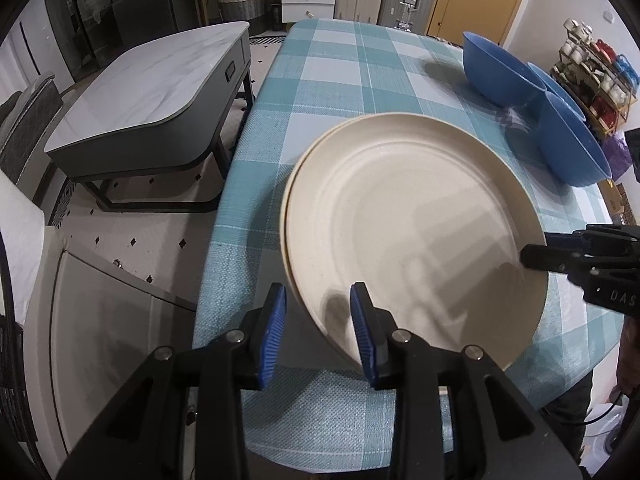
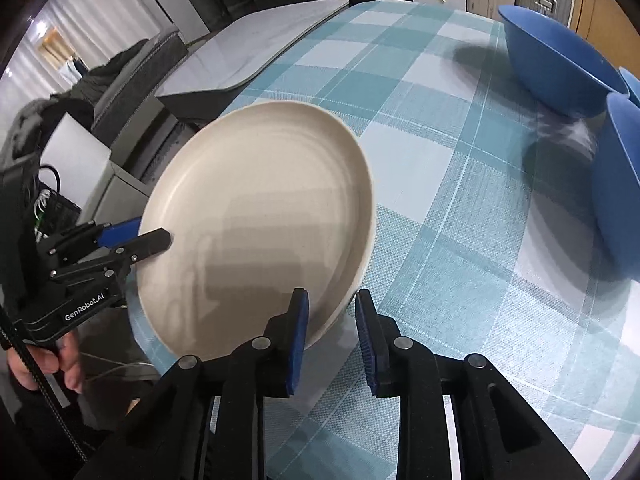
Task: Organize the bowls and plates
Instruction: 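Lower the cream plate onto the stack and open both tools, then withdraw both tools from the plate stack and move toward the blue bowls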
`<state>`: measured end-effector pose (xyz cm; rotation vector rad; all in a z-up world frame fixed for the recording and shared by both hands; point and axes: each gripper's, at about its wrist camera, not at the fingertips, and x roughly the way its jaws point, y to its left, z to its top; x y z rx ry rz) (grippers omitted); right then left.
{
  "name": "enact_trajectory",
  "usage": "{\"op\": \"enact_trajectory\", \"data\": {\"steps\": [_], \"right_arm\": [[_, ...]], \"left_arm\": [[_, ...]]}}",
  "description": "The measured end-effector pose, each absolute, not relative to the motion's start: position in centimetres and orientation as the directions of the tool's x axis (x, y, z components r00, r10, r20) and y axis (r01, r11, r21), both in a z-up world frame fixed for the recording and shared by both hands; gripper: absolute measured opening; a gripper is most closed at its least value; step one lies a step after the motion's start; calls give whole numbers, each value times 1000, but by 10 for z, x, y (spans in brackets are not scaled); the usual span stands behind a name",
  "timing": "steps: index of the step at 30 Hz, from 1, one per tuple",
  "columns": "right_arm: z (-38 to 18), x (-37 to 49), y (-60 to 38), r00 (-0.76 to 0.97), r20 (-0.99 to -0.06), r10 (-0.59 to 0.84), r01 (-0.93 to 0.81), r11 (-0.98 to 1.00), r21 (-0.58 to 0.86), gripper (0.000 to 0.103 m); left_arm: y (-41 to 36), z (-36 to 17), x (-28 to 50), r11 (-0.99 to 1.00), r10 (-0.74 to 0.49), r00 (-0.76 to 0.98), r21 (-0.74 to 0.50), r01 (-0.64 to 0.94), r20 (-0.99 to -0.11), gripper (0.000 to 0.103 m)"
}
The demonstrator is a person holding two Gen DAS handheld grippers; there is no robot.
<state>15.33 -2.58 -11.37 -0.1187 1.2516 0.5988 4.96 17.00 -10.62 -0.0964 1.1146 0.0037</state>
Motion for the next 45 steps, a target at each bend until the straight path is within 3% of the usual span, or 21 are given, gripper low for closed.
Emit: {"op": "enact_trajectory", "data": {"steps": [3, 7, 17, 20, 21, 22, 24, 30, 33, 39, 45], "right_arm": [[-101, 153, -35, 243, -894, 376, -472, 851, 230, 26], [-81, 148, -49, 343, -851, 397, -452, 864, 221, 47], [-49, 125, -75, 473, -769, 431, -419, 878, 234, 50], [-40, 117, -90, 535, -721, 440, -401, 884, 243, 60], [-37, 115, -95, 552, -706, 445, -397, 884, 247, 62], [-34, 112, -100, 571, -688, 448, -392, 885, 251, 66], [-27, 105, -112, 608, -655, 449, -382, 889, 255, 71], [-9, 87, -143, 712, -573, 406, -343, 913, 220, 86], [3, 75, -165, 794, -508, 335, -287, 942, 172, 102], [15, 58, -192, 876, -415, 245, -231, 969, 85, 102], [23, 49, -217, 937, -330, 117, -114, 993, 30, 102]], "left_arm": [[175, -101, 46, 994, -35, 464, -78, -75, -885, 42], [177, -91, 44, 991, -31, 492, -90, -96, -870, 45], [146, -52, 38, 995, -12, 604, -68, -71, -797, 51], [128, -39, 36, 996, -33, 640, -76, -39, -768, 53], [123, -35, 36, 996, -40, 649, -78, -30, -760, 59], [116, -31, 37, 997, -49, 660, -81, -19, -749, 74], [103, -23, 36, 997, -53, 695, -74, 0, -717, 91], [57, -5, 44, 994, -112, 756, -72, 86, -645, 93], [38, 0, 50, 988, -152, 774, -99, 115, -615, 97], [9, 7, 58, 980, -191, 820, -146, 133, -540, 99], [-21, 15, 71, 994, -111, 884, -60, 94, -454, 103]]}}
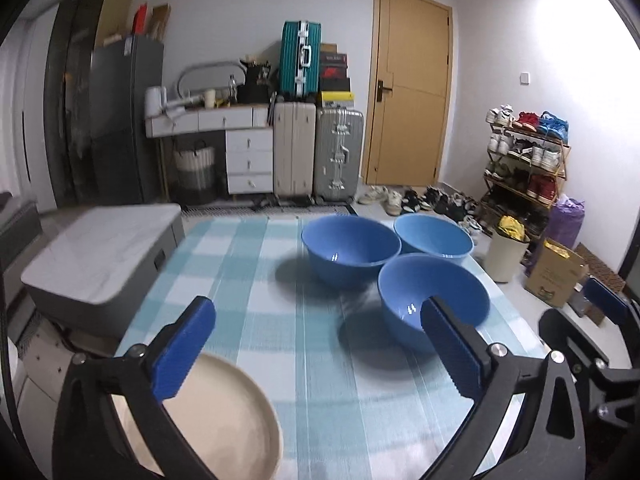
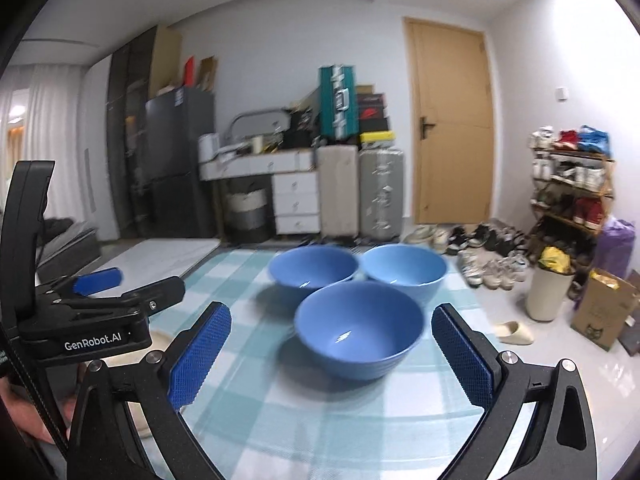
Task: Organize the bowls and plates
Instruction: 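Withdraw both tools from the plate stack and move toward the blue bowls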
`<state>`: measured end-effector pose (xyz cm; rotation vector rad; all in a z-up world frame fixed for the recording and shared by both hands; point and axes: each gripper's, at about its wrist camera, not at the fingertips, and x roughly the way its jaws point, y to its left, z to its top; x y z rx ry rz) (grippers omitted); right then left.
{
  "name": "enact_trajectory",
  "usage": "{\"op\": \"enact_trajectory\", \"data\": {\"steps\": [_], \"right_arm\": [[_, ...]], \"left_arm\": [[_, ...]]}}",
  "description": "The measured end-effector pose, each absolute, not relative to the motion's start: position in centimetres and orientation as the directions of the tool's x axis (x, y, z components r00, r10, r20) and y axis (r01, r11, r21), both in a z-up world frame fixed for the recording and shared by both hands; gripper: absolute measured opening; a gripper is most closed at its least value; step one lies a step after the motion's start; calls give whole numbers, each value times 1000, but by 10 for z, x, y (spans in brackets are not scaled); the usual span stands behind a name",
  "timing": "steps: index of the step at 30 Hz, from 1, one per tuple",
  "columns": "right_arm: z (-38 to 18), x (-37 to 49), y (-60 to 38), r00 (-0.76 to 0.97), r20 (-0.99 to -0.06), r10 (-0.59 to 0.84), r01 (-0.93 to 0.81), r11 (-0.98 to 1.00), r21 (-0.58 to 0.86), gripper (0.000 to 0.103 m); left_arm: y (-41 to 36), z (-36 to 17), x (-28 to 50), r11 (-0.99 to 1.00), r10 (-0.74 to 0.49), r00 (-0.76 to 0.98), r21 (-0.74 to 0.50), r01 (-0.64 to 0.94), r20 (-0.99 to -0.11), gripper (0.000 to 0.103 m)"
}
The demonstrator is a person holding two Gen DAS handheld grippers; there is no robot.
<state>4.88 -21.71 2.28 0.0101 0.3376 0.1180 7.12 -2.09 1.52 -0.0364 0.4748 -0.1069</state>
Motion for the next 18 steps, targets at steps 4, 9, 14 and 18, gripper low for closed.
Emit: {"op": "enact_trajectory", "data": {"steps": [4, 9, 14, 18], "right_arm": [[19, 53, -239, 943, -320, 88, -71, 995, 65, 102], [8, 62, -264, 941, -335, 55, -25, 995, 93, 102], [-6, 84, -273, 918, -383, 101, -57, 991, 125, 102], [-7, 90, -275, 912, -393, 120, -76, 989, 124, 102]], "left_arm": [[-39, 9, 81, 990, -139, 872, -58, 127, -470, 103], [-54, -1, 90, 990, -140, 857, -43, 136, -497, 103], [-56, -13, 98, 991, -135, 828, -66, 118, -544, 103], [-55, -14, 95, 993, -115, 822, -65, 94, -558, 103]]}}
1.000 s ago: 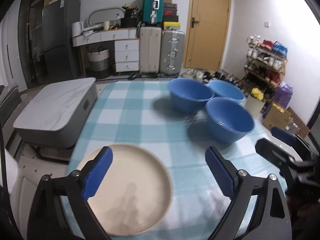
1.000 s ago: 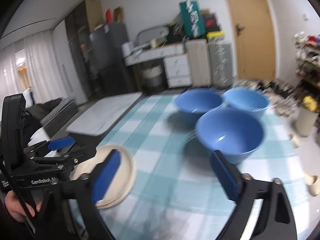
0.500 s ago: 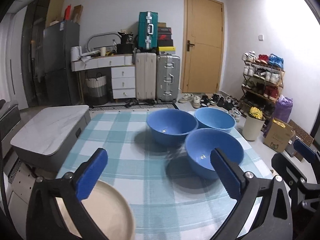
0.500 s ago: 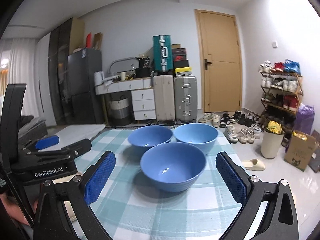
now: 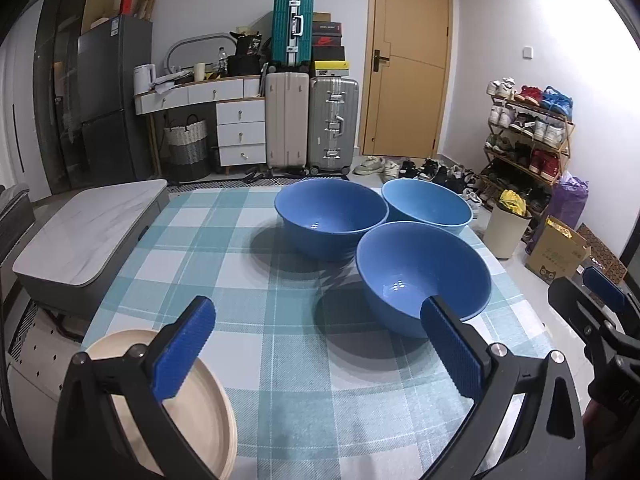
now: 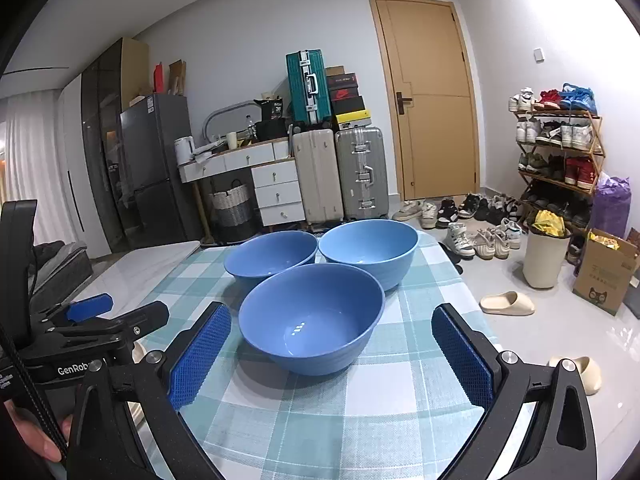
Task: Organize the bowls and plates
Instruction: 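Withdraw both tools from the plate stack and move toward the blue bowls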
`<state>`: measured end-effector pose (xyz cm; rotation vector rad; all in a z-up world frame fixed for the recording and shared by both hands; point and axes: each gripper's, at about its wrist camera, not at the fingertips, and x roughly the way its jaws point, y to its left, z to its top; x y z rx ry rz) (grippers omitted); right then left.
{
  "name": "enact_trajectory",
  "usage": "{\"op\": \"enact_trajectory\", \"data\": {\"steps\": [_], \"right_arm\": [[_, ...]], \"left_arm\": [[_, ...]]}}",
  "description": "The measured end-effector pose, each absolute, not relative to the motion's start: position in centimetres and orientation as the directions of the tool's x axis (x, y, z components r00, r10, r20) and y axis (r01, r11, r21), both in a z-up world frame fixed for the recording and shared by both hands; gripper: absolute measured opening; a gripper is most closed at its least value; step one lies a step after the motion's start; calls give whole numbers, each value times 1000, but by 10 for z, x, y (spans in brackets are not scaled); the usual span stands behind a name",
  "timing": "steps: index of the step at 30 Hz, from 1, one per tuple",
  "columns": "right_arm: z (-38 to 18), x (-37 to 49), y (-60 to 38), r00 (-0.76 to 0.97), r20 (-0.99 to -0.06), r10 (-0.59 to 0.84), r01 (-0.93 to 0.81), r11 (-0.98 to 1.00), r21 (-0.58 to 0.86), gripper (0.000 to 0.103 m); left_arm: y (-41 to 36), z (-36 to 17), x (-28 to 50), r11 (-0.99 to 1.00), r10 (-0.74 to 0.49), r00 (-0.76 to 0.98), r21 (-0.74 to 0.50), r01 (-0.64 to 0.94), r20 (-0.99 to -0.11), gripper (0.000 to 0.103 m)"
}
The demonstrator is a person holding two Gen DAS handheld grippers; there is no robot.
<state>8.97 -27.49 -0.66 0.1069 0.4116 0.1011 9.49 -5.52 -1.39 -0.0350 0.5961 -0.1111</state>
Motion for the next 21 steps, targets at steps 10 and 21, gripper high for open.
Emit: {"op": "enact_trajectory", "data": {"steps": [10, 21], "right_arm": [[-2, 68, -267, 899, -411, 153, -97, 983, 153, 102], [18, 20, -257, 883, -423, 204, -145, 975, 167, 102]], "left_arm": [[-54, -9, 71, 995, -103, 802, -60, 84, -588, 103], [-52, -1, 39, 990, -138, 785, -81, 112, -603, 103]]}}
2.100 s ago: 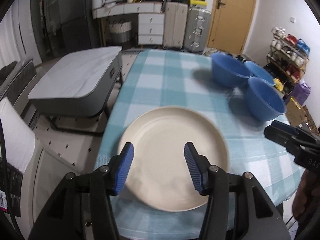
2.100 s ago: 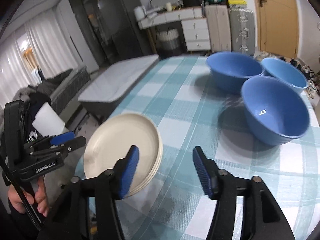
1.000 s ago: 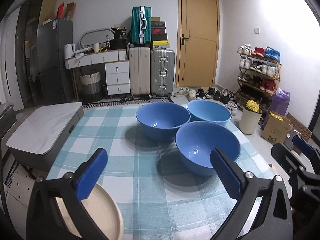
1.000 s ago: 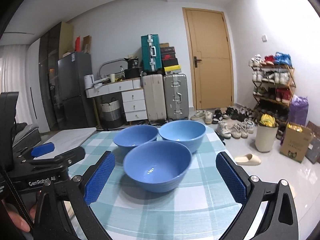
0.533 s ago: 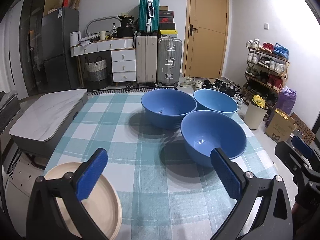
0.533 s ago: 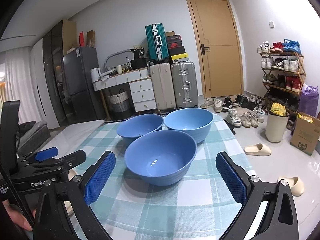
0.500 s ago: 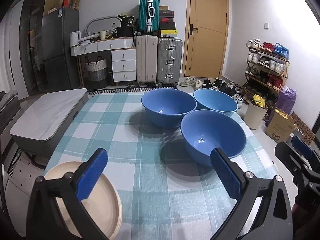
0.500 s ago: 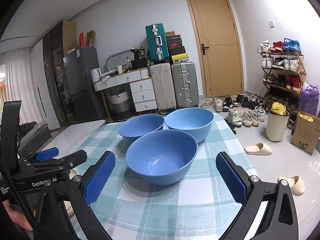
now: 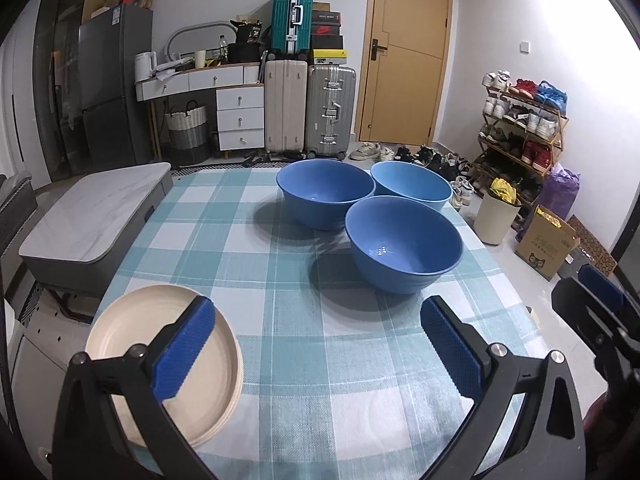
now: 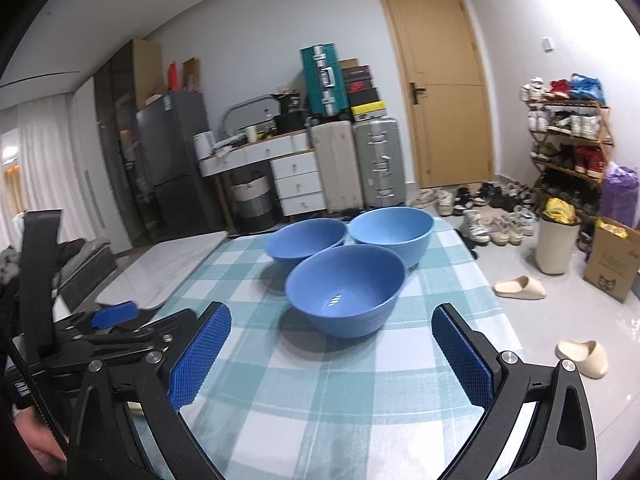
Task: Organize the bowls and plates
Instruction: 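Withdraw both tools from the plate stack and move toward the blue bowls, then close the left tool on the nearest blue bowl rim while the right tool grips its opposite rim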
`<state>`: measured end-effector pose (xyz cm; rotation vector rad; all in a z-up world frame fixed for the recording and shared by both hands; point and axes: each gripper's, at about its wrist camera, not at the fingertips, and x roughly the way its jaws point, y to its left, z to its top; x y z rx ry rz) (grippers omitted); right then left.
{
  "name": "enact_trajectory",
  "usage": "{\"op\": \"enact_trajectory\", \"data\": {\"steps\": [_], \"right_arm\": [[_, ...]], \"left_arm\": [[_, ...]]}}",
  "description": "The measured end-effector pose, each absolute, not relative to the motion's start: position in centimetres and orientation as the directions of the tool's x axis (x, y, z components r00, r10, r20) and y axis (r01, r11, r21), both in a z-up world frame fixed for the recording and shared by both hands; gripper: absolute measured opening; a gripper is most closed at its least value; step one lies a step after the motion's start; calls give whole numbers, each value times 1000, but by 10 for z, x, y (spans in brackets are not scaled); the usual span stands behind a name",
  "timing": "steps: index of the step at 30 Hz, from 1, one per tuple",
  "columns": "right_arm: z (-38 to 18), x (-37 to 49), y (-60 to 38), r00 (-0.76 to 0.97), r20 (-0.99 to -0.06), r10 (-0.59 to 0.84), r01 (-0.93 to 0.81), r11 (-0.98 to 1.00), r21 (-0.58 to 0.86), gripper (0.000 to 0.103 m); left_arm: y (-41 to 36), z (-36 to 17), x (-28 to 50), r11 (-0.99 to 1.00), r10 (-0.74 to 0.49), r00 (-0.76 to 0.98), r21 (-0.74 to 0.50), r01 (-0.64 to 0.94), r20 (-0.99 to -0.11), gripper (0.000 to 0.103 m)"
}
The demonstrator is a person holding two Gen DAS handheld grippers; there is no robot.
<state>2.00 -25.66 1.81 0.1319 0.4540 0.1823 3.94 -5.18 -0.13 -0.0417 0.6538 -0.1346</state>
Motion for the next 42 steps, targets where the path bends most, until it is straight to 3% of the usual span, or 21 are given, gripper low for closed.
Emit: {"op": "enact_trajectory", "data": {"steps": [4, 10, 21, 28, 30, 32, 33, 42], "right_arm": [[28, 26, -259, 869, -453, 201, -145, 977, 154, 102], [38, 70, -279, 823, -502, 266, -143, 952, 270, 102], [35, 169, -298, 743, -608, 281, -143, 953, 267, 102], [14, 230, -320, 676, -685, 270, -124, 959, 256, 101], [0, 244, -323, 641, -720, 267, -123, 961, 246, 96], [-16, 261, -324, 586, -755, 294, -132, 954, 269, 71], [-26, 269, -325, 556, -771, 311, -130, 948, 289, 69], [-69, 295, -322, 473, -825, 309, -106, 950, 295, 64]], "left_arm": [[-58, 0, 44, 990, -142, 785, -67, 128, -603, 103], [-70, 7, 78, 990, -89, 809, 38, 136, -581, 103], [-88, -27, 188, 989, -124, 609, -51, 137, -784, 103], [-98, -52, 224, 992, -115, 515, -70, 107, -849, 103], [-102, -58, 230, 990, -128, 493, -84, 111, -860, 103], [-104, -62, 234, 991, -122, 480, -81, 105, -869, 103], [-105, -65, 236, 992, -119, 475, -79, 103, -872, 103], [-109, -76, 251, 991, -118, 447, -78, 107, -887, 103]]}}
